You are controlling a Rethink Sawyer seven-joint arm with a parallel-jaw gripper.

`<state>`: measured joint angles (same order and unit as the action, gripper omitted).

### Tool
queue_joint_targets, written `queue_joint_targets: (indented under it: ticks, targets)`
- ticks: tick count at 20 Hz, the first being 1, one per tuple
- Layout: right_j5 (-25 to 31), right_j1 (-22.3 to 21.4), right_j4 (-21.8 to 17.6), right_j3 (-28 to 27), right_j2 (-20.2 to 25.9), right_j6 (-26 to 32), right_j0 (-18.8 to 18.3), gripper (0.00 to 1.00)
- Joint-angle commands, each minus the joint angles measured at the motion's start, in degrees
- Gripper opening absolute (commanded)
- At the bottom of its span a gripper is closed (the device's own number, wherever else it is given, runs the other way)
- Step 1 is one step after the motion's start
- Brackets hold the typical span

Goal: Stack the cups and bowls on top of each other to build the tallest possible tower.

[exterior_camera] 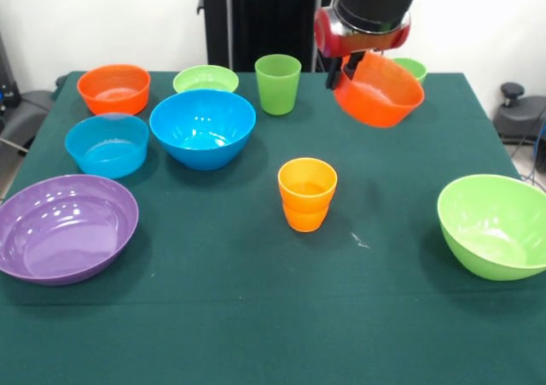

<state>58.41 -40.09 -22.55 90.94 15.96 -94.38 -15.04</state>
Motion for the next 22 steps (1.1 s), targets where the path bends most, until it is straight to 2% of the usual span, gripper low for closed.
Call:
queue_joint_targets:
  ticks: [1,8,12,18,22]
  targets:
    - [7.11,-0.41,-1.66,-4.05,7.31,15.81,-2.20,0.00]
    - [10.37,0.01,-2.80,-5.60,10.49,19.11,-5.93,0.00]
    - [12.17,1.98,-3.49,-7.61,12.18,20.87,-8.14,0.00]
    - [15.85,5.95,-1.96,-10.00,15.59,21.68,-11.33,0.00]
    - [18.37,8.57,-2.36,-12.38,17.58,23.39,-12.96,0.00]
